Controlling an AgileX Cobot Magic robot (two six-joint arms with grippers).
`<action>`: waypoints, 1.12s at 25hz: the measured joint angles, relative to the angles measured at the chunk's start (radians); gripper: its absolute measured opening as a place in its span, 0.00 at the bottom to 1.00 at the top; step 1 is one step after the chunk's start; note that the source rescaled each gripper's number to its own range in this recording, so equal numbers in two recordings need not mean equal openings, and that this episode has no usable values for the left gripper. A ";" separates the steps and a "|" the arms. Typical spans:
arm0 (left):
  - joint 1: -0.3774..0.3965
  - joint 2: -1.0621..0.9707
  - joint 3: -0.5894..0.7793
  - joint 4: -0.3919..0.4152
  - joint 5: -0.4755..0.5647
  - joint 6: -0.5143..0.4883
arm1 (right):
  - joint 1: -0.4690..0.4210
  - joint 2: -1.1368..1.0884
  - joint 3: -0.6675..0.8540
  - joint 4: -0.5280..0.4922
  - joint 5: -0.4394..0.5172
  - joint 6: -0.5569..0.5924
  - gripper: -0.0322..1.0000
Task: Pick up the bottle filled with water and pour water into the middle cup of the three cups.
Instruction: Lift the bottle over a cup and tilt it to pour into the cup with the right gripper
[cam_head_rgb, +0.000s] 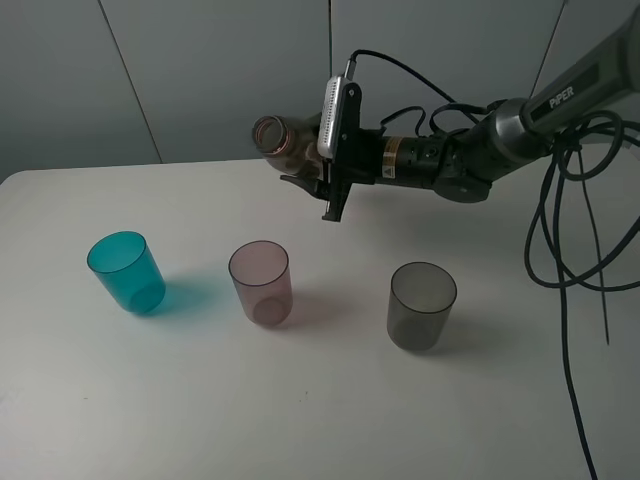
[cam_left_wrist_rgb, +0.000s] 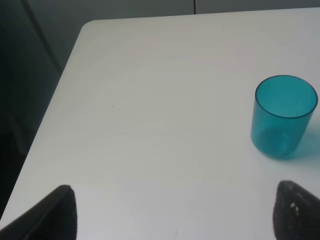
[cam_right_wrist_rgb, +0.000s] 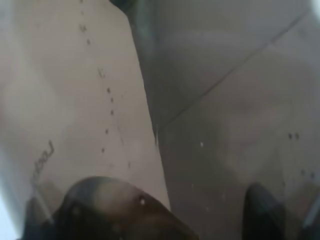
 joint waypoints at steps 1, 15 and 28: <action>0.000 0.000 0.000 0.000 0.000 0.000 | 0.005 0.000 0.000 0.002 0.000 -0.023 0.03; 0.000 0.000 0.000 0.000 0.000 0.000 | 0.041 0.000 0.002 0.027 0.013 -0.293 0.03; 0.000 0.000 0.000 0.000 0.000 0.000 | 0.041 0.000 0.002 0.029 0.016 -0.480 0.03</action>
